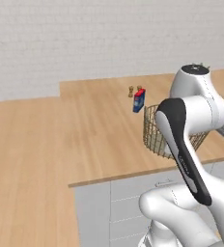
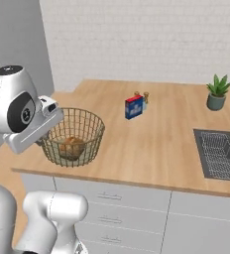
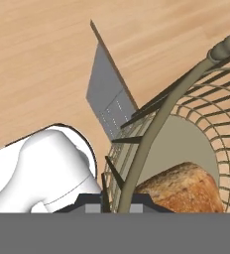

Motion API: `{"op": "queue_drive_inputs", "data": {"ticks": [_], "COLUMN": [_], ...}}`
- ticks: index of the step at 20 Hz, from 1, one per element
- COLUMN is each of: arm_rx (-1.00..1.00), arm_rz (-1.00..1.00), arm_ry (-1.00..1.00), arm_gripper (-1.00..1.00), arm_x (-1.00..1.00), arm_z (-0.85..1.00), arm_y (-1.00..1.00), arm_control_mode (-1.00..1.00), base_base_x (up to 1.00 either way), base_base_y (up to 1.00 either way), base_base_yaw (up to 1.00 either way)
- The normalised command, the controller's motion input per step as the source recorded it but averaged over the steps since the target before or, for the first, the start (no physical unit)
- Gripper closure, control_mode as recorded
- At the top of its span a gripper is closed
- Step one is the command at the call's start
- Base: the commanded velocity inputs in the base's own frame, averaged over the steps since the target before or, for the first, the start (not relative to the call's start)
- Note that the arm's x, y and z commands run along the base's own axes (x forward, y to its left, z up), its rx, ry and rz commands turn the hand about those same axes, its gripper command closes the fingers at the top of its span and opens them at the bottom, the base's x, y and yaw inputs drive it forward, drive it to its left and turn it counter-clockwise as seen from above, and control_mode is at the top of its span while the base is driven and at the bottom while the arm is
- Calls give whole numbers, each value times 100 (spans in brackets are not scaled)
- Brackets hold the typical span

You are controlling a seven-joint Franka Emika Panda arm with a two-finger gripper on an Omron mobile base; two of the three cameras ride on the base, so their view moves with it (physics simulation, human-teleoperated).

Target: Open the cabinet, pick up the bread from the cabinet and place it in the basket. Then move the basket to the dining counter.

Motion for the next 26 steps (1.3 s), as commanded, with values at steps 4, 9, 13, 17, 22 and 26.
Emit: {"op": "queue_drive_inputs", "data": {"ticks": [4, 9, 13, 17, 22, 26], "arm_rx": [0, 0, 0, 0, 0, 0], "arm_rz": [0, 0, 0, 0, 0, 0], "arm_ry": [0, 0, 0, 0, 0, -2], "arm_gripper": [100, 100, 100, 100, 100, 100], "arm_x": [0, 0, 0, 0, 67, 98], "arm_z": [0, 0, 0, 0, -1, -13], "arm_y": [0, 0, 0, 0, 8, 20], "arm_control_mode": [100, 100, 100, 100, -100, -100], "base_base_x": [24, 38, 46, 32, 0, 0], "base_base_y": [23, 31, 18, 9, 0, 0], "base_base_yaw": [-8, -8, -5, -3, 0, 0]}}
